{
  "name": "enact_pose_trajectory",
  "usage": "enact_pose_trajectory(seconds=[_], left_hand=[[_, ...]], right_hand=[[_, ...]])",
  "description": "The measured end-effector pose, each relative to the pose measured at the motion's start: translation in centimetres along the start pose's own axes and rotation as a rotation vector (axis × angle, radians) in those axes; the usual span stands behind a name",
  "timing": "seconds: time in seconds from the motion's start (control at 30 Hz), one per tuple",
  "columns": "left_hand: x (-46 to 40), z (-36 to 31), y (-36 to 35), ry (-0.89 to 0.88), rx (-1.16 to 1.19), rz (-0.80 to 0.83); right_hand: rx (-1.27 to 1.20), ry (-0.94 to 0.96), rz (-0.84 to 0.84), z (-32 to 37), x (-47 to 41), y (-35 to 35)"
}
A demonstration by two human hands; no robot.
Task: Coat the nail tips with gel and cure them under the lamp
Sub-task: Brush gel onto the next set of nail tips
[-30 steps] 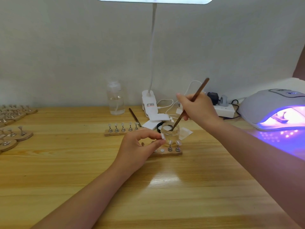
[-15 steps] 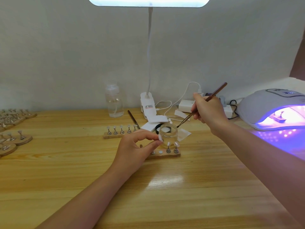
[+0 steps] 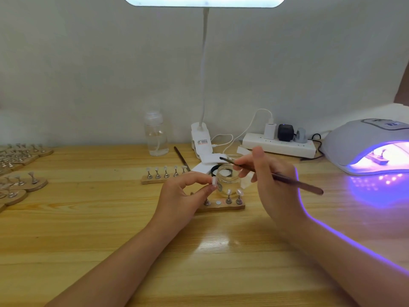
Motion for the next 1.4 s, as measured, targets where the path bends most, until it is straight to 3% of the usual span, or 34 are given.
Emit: enact_pose_trajectory(seconds=[0.13,0.63,0.77,0.93,1.07,1.2,1.3,1.4], left_hand=[[0.0,0.1,0.0,-0.017,0.0,-0.013],[-0.1,0.5,0.1,-0.022,-0.012,-0.033],[-0.1,0.7,0.0,0.004,-0.015,-0.03],[-0.1,0.6,0.0,-0.022,-0.016,-0.045],[-0.2,0.6,0.0,-0.026,-0.022,-0.047],[-0.2,0.6,0.0,-0.008,-0.02,-0.047],[-0.1,0.6,0.1,-0.001,-0.031,-0.054],[-0.1,0.6,0.2,0.008,-0.031,-0.062]], right_hand=[[0.121,0.181,0.08,1.2,0.6,-0.6],[0.214,0.338,0.076,1.3,1.3,-1.0],[0.104,0.229,0.093,0.6,1.5,-0.9],[0.202,0.282,0.077,0.9,1.3,-1.1],[0.076,0.195,0.078,0.4,1.5,-0.9],[0.152,0.216,0.057,0.6,1.3,-0.9],[0.063,0.125,0.071,0.1,1.4,-0.9],[0.051,0.175,0.045,0.5,1.4,-0.9]])
Point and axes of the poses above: each hand's wrist, its own x-axis away from the middle knuckle, its own y-axis out of the back of the hand, z = x × y, the point moved 6 cm from there along -x, towards the middle knuckle, and after that the axes turned 6 degrees about -x, right-handed, at the moved point
